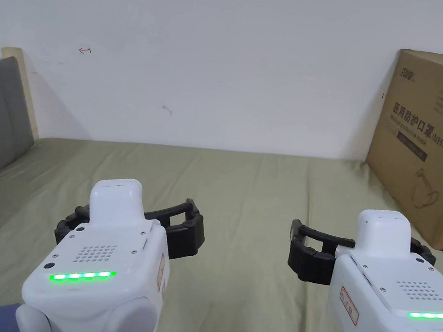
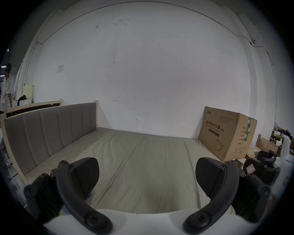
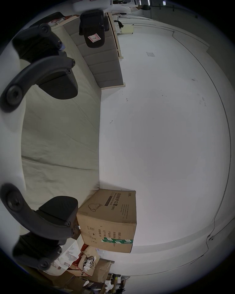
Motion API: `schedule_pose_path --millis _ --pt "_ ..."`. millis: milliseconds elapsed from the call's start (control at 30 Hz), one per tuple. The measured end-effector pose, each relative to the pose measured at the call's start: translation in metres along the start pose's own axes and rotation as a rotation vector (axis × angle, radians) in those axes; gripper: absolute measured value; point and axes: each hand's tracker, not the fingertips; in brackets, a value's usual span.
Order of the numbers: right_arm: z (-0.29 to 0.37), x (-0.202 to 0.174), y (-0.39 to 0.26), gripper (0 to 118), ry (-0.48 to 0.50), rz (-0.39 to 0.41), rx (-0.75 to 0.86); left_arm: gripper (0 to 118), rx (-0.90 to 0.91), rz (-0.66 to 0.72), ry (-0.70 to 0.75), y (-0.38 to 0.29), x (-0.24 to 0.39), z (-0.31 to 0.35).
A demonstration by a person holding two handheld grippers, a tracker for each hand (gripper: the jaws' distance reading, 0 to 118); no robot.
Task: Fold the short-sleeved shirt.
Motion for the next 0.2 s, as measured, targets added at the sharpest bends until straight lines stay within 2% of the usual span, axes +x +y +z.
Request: schedule_pose_path --millis 100,200 --pt "-0.0003 0.0004 -0.0013 118 -0.001 0.003 -0.004 118 -0.006 -0.007 0.019 -0.0004 0.0008 -0.0017" --pt "-0.0004 0.0012 -0.0023 118 -0.002 0.001 -0.01 118 0.002 0.032 -0.038 -0.001 -0.0055 0.0008"
